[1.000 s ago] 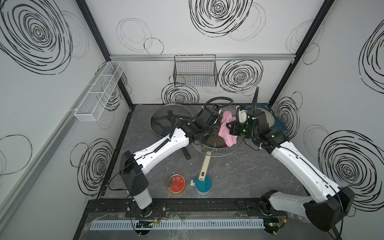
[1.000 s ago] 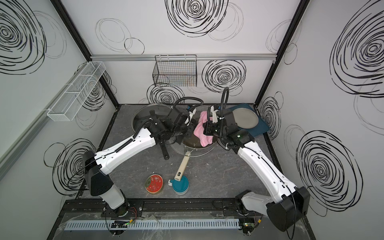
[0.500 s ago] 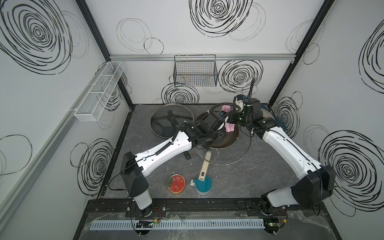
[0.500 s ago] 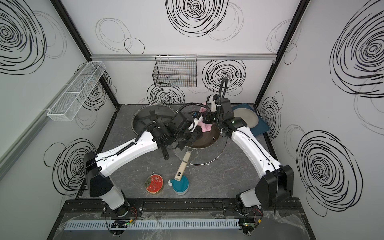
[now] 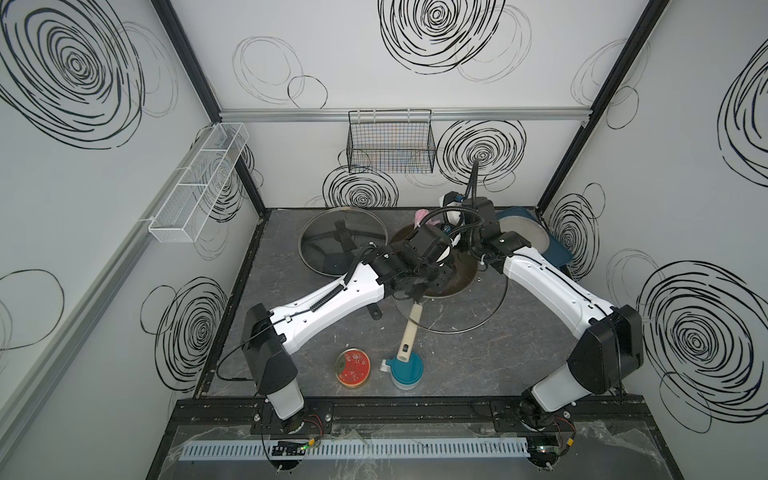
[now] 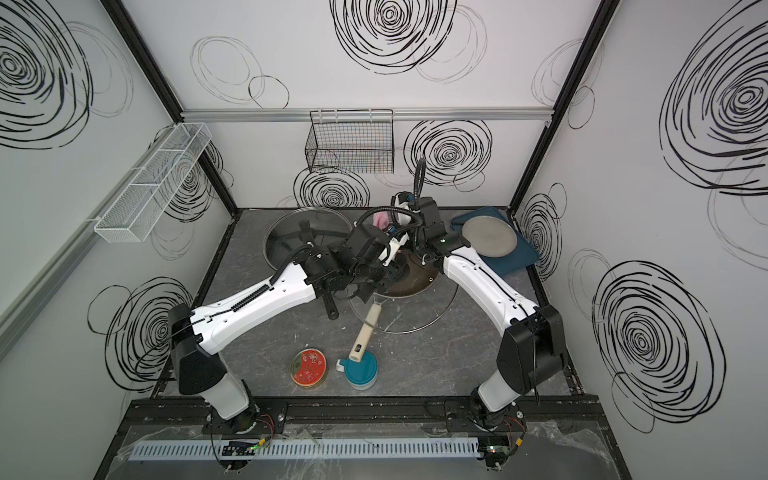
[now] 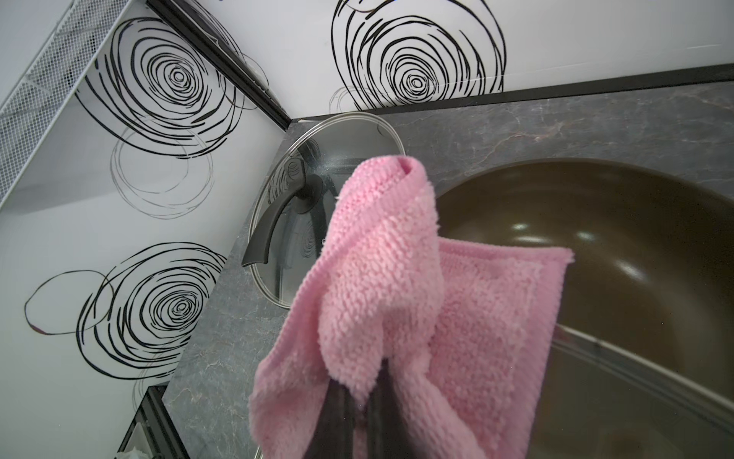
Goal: Wipe the pot lid with a cloth
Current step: Wipe the pot lid.
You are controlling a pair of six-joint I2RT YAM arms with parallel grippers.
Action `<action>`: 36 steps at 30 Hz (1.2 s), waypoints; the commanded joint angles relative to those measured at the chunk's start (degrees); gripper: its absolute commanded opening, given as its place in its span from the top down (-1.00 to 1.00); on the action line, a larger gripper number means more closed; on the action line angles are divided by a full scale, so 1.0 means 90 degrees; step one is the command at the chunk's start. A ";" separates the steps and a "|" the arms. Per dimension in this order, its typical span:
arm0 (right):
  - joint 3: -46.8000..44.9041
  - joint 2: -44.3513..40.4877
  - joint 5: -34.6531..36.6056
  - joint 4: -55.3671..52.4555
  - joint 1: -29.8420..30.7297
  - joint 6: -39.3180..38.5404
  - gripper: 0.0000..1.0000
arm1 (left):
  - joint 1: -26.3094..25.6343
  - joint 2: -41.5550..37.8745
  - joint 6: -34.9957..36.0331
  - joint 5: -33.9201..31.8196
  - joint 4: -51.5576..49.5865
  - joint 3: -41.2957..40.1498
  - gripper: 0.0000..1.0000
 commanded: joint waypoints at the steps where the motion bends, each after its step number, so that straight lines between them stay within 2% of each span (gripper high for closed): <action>1: -0.0306 -0.0359 -0.0016 0.0207 -0.0346 0.0265 1.00 | 0.0023 -0.0332 0.0066 -0.0227 0.1299 0.0567 1.00; 9: -0.0723 -0.1290 -0.0108 0.0205 -0.1339 0.0401 1.00 | 0.0296 -0.0325 -0.0256 -0.0204 0.1364 0.0463 1.00; 16: -0.1360 -0.2148 -0.0145 0.0001 -0.1337 0.0551 1.00 | 0.0597 -0.0221 -0.0625 -0.0121 0.1621 0.0476 1.00; 20: -0.1849 -0.2682 0.0063 -0.0057 -0.0992 0.0706 1.00 | 0.0703 -0.0124 -0.0903 -0.0087 0.1834 0.0578 1.00; 26: -0.2282 -0.3181 0.0687 -0.0082 -0.0110 0.1055 1.00 | 0.0722 0.0018 -0.1249 -0.0229 0.2145 0.0749 1.00; 31: -0.2688 -0.3421 0.0994 0.0267 0.0460 0.1488 1.00 | 0.0739 0.0160 -0.1614 -0.0292 0.2212 0.0968 1.00; 36: -0.2878 -0.3523 0.1703 0.0487 0.1102 0.1703 1.00 | 0.0759 0.0234 -0.1887 -0.0399 0.2249 0.1152 1.00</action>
